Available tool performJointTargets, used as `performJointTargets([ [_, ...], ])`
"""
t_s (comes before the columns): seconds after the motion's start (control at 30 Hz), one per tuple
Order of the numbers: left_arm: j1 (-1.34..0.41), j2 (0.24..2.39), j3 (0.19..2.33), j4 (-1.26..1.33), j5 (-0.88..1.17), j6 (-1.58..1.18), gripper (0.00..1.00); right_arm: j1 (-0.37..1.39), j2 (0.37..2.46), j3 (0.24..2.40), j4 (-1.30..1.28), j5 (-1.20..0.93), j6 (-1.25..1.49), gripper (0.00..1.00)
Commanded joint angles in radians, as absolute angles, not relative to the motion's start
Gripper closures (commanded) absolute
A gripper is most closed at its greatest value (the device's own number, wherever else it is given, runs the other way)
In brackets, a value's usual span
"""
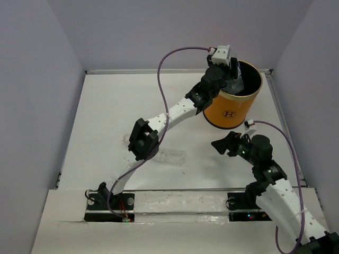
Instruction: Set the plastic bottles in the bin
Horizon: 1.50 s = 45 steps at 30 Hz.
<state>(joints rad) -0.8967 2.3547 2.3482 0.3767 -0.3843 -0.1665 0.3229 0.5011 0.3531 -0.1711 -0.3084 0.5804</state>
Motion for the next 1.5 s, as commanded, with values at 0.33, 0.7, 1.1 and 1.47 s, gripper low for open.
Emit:
performJointTargets([
  [0.33, -0.968, 2.122, 2.363, 0.436, -0.367, 0.048, 0.01, 0.365, 0.627, 0.385, -0.019, -0.423, 0.538, 0.18],
  [0.7, -0.898, 1.397, 1.459, 0.168, -0.496, -0.244, 0.01, 0.777, 1.027, 0.601, 0.036, -0.200, 0.349, 0.09],
  [1.1, -0.634, 0.885, 0.953, -0.202, -0.540, -0.337, 0.01, 0.946, 1.547, 1.072, -0.215, -0.134, 0.015, 0.06],
  [1.47, -0.585, 0.701, 0.778, -0.210, -0.611, -0.344, 0.01, 1.000, 1.811, 1.253, -0.310, -0.178, -0.089, 0.13],
])
